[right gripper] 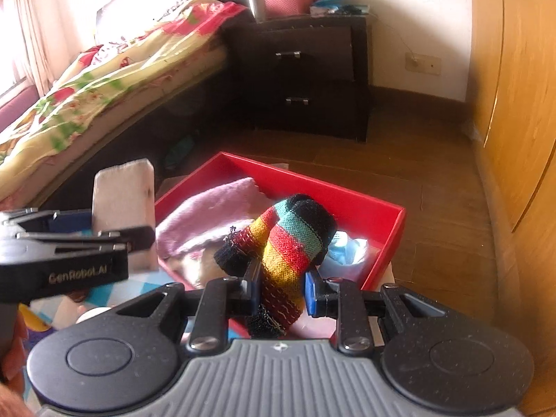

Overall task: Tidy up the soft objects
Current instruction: 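Release the sponge into the red box with left gripper while right gripper releases the striped sock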

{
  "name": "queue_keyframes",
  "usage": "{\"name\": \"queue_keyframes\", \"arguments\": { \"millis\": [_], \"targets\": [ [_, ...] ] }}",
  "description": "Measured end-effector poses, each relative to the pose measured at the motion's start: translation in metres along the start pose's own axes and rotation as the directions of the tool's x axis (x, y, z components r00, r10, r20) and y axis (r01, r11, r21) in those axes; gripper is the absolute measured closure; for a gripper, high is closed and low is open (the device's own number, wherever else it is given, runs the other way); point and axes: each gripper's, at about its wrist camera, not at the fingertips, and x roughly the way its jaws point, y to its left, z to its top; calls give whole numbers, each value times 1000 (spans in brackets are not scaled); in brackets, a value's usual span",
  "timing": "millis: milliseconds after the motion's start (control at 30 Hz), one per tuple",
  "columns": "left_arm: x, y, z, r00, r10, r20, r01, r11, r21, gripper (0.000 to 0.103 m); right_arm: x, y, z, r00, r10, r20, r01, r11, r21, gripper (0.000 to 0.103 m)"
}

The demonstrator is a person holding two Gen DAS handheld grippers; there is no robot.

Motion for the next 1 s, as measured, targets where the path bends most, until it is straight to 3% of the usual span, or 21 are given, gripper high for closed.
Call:
{"name": "queue_keyframes", "arguments": {
  "millis": [333, 500, 700, 1000],
  "targets": [
    [33, -4, 15, 999, 32, 2, -32, 999, 19, 33, 30, -5, 0, 999, -28, -19, 28, 1000, -13, 96],
    [35, -6, 18, 999, 41, 6, -41, 999, 26, 21, 30, -7, 1, 999, -42, -14, 42, 999, -16, 60],
    [30, -6, 21, 998, 58, 8, -58, 998, 23, 12, 22, -6, 4, 999, -32, 2, 32, 999, -8, 56],
    [2, 6, 21, 998, 56, 12, -57, 998, 13, 10, 4, -6, 2, 999, -46, 30, 46, 999, 6, 53]
  ]
}}
